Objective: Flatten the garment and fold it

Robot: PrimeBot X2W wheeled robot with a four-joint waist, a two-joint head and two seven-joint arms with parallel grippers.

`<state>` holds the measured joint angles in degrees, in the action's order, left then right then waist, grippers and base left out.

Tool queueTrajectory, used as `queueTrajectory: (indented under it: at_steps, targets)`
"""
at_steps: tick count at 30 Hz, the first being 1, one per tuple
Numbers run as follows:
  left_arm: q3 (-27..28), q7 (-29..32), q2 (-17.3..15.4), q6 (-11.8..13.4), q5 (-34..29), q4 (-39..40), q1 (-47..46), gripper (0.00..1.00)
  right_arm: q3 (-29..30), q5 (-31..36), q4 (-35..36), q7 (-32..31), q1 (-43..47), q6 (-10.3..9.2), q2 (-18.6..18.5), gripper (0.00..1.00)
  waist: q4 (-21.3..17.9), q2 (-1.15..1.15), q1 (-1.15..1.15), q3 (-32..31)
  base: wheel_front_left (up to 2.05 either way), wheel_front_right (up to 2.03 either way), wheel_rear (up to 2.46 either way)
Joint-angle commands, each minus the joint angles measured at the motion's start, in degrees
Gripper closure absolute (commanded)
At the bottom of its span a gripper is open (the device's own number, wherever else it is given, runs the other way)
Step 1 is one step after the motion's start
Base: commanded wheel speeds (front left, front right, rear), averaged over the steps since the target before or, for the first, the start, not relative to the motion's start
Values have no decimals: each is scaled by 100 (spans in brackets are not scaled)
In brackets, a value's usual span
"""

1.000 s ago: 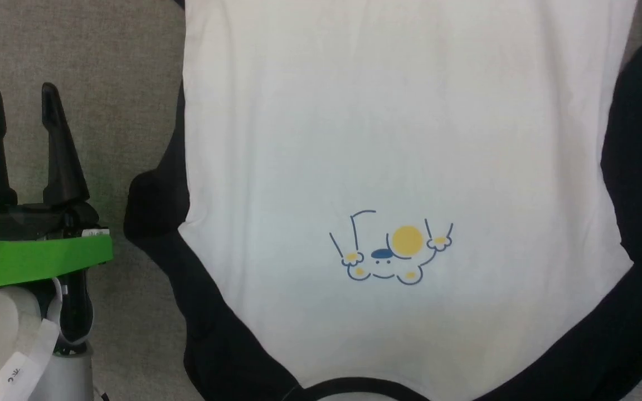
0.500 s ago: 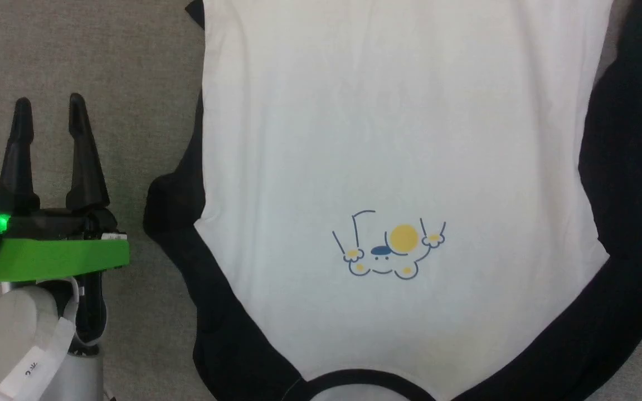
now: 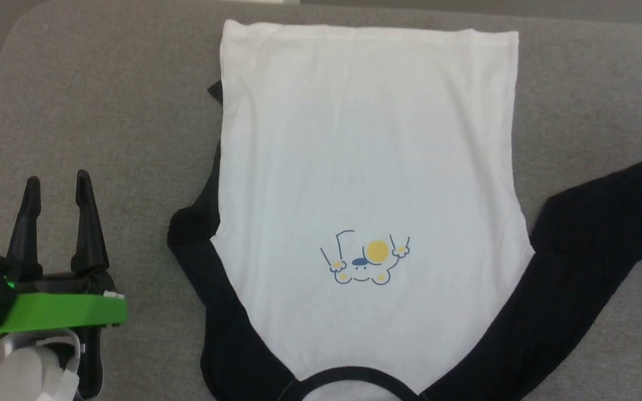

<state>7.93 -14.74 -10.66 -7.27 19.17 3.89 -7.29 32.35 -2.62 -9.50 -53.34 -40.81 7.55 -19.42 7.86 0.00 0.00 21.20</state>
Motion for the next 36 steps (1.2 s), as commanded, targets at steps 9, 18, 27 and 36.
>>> queueTrajectory:
  at_steps: [9,18,27,36]
  targets:
    - [177,-26,203,-19,-167,117,668,0,-309,-470,461,-73,806,-6,-357,100,-552,0,0,-1415,0,0,0]
    - [176,-26,323,1,-253,143,914,0,-2329,-1369,1460,88,1486,-6,-511,100,-483,0,0,-1763,0,0,0]
    - [83,-22,332,32,-294,110,1026,0,-4339,-1932,1905,131,1633,-6,329,100,-396,0,0,-1994,0,0,0]
    - [1,-13,354,39,-231,64,1098,0,-5834,-2182,776,858,1504,-6,1281,100,-278,0,0,-1958,0,0,0]
